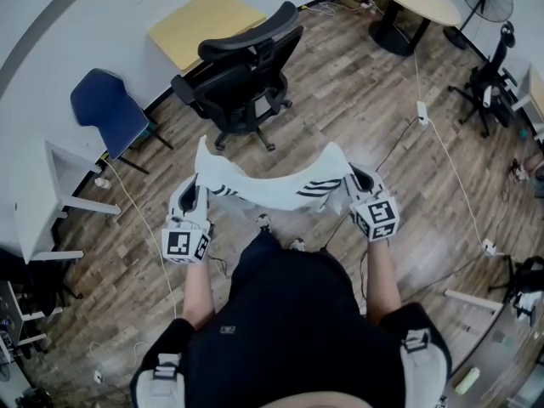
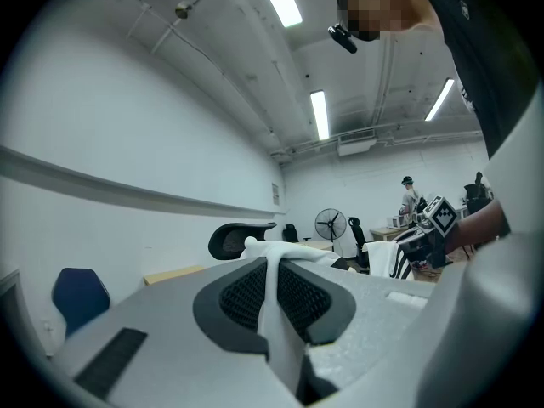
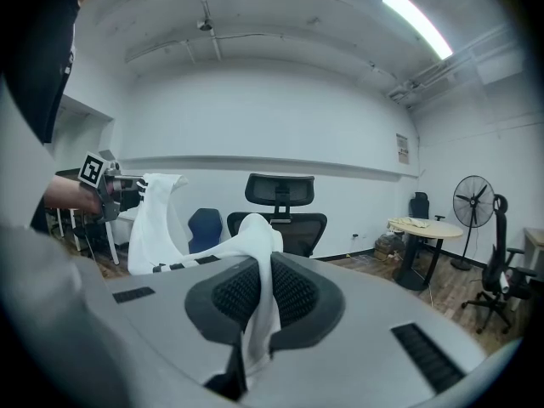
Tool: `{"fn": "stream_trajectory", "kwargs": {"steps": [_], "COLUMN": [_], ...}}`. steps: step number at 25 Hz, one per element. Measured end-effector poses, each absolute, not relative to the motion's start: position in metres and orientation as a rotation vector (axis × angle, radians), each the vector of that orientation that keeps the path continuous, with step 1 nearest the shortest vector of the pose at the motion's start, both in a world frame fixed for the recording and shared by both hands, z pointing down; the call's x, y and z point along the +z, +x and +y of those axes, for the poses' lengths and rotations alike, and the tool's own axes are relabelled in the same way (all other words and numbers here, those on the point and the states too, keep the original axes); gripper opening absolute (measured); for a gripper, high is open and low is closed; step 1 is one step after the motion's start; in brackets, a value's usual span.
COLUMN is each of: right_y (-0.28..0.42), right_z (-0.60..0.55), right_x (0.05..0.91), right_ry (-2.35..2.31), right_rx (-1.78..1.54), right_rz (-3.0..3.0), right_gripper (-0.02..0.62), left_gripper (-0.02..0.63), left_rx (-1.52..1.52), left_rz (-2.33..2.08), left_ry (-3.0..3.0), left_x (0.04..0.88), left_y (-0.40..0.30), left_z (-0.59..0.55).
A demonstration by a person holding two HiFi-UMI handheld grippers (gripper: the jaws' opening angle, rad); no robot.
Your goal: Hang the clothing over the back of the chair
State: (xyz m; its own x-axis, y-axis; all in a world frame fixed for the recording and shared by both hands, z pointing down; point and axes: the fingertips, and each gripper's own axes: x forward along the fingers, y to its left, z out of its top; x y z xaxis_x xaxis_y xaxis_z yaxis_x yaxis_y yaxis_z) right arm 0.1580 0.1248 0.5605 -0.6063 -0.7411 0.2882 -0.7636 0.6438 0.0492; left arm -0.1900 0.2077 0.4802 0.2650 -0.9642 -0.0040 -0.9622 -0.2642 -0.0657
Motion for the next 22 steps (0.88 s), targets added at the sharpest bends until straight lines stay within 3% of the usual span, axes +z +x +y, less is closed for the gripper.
{"fn": "stream_trajectory", "kwargs": {"steps": [22], "right_y": [0.111], "right_z": [0.054], "right_x": [0.528], "right_ry": [1.334], "right_rx": [0.039], "right_rz": [-2.514], "right_gripper": [0.006], "left_gripper": [0.023], "left_rx": [-0.027], "left_rz": [1.819], "left_ry": [-2.465], "left_x": [0.464], "left_y": [-0.26], "left_z": [0.131]}}
